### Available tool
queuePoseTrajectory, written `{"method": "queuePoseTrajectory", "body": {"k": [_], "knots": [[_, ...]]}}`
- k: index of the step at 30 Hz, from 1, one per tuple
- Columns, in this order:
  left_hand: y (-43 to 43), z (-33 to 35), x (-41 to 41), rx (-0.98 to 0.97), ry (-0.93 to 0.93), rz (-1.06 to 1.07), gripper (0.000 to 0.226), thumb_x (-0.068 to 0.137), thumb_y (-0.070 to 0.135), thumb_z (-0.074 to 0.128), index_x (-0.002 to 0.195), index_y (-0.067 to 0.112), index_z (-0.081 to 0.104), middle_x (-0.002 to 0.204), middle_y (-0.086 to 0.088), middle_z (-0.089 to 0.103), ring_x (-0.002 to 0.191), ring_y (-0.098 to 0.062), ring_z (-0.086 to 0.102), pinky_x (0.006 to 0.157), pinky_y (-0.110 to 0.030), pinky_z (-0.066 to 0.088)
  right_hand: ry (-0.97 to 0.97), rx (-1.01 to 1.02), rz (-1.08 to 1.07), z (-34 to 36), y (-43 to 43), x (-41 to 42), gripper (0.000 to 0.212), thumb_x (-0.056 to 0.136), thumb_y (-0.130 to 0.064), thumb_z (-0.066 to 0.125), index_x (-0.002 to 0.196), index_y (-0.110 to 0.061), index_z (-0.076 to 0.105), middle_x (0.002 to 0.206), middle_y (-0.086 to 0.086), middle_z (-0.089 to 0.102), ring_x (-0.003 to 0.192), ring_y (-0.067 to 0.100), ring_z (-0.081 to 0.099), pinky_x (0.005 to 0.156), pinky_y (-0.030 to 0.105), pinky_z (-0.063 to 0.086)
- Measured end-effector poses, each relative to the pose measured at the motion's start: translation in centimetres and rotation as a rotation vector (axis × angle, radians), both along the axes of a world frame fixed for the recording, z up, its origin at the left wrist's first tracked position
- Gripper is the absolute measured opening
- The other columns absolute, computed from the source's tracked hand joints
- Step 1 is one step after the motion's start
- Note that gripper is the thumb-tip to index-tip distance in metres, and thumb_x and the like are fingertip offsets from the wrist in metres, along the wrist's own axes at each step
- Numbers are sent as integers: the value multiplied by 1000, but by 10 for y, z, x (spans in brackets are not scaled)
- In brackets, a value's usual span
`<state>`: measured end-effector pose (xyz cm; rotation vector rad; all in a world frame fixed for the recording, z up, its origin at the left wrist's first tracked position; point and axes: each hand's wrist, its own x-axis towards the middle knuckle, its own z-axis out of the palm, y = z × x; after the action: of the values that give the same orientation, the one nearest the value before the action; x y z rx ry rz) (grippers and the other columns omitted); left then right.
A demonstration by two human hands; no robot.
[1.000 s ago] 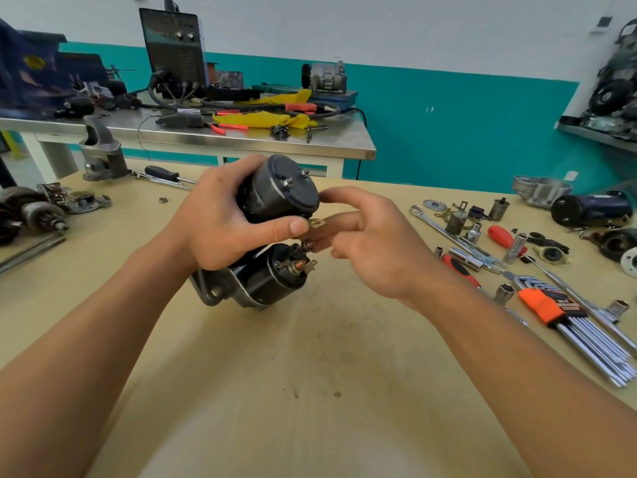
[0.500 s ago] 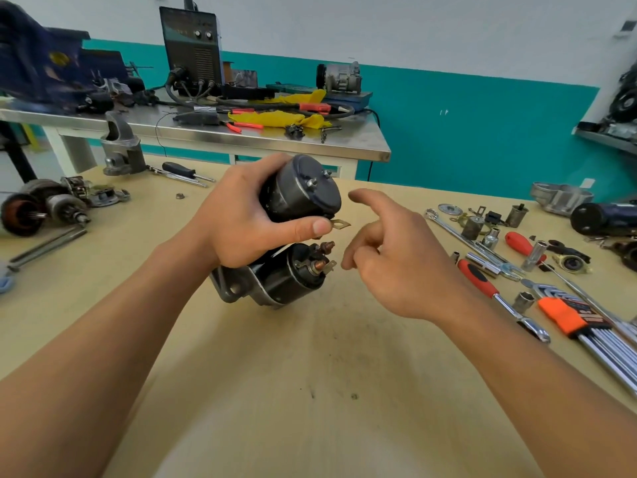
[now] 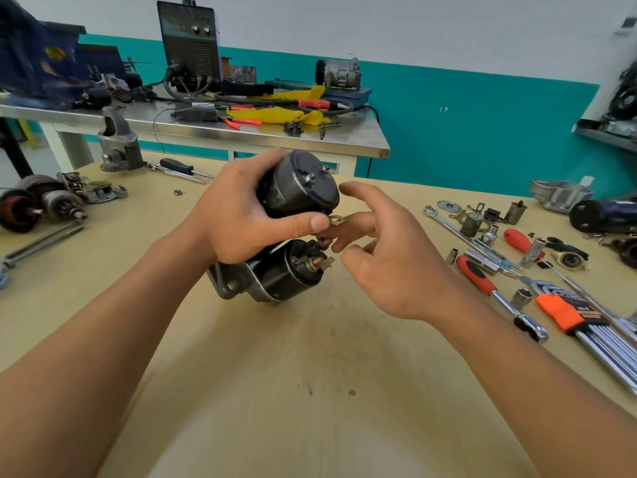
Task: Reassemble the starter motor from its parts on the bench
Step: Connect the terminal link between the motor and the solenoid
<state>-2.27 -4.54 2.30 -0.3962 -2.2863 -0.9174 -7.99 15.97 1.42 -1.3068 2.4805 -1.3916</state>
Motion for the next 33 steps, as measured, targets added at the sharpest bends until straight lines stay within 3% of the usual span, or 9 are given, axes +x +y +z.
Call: {"method": "queuePoseTrajectory", "body": {"k": [7,12,17,20,22,23,25,27,33], "knots": [[0,1,1,6,6,-16,73,71,77,66,119,24,58,100,10,68,90,-11,65,78,-20,51,25,-49,9,3,-3,-4,61,83,-9,77,135,-29,53,93,-11,76,86,1,69,77,27,58],[1,0,0,7,1,-12,66,71,68,71,118,25,58,100,14,68,89,-7,65,79,-17,50,40,-51,-43,1,-6,-3,52,81,-12,80,127,-28,61,92,-12,77,81,-4,70,68,3,49],[1,0,-1,6,-13,6,63,70,64,72,117,25,58,100,11,69,90,-10,66,79,-22,52,83,-22,-132,-1,-7,2,48,83,-18,79,128,-20,62,92,-5,78,81,5,72,80,24,57],[1,1,0,3,-11,15,73,69,76,68,117,23,59,101,6,70,90,-15,66,80,-25,53,43,7,-156,2,-5,2,43,85,-29,77,125,-18,65,84,-6,78,74,2,69,73,18,52],[1,1,0,-3,-8,17,74,70,79,66,118,23,59,101,5,70,90,-16,66,80,-28,53,12,44,-180,6,-5,-1,21,90,-35,70,104,-21,74,71,-10,73,64,1,64,61,17,47],[1,1,0,-5,-7,18,74,70,79,65,118,22,59,101,4,70,90,-18,66,80,-31,54,11,69,-194,7,-7,-1,21,92,-38,66,86,-20,76,60,-11,66,56,4,59,54,21,43],[2,2,0,-10,-9,24,74,70,78,66,118,22,59,100,1,70,90,-20,66,79,-37,54,20,148,-220,5,-10,0,46,95,-44,60,60,-15,68,45,-7,46,45,11,44,48,26,32],[2,2,1,-8,-14,26,73,70,77,67,118,22,59,100,2,70,90,-18,66,80,-35,54,27,197,-232,3,-13,5,55,95,-46,59,50,-15,58,40,-5,39,43,12,39,44,23,29],[2,1,1,6,-29,43,64,69,65,71,119,26,59,102,7,70,92,-14,66,81,-27,53,21,212,-207,4,-18,7,45,97,-36,59,65,-5,68,52,1,44,51,17,42,46,26,29]]}}
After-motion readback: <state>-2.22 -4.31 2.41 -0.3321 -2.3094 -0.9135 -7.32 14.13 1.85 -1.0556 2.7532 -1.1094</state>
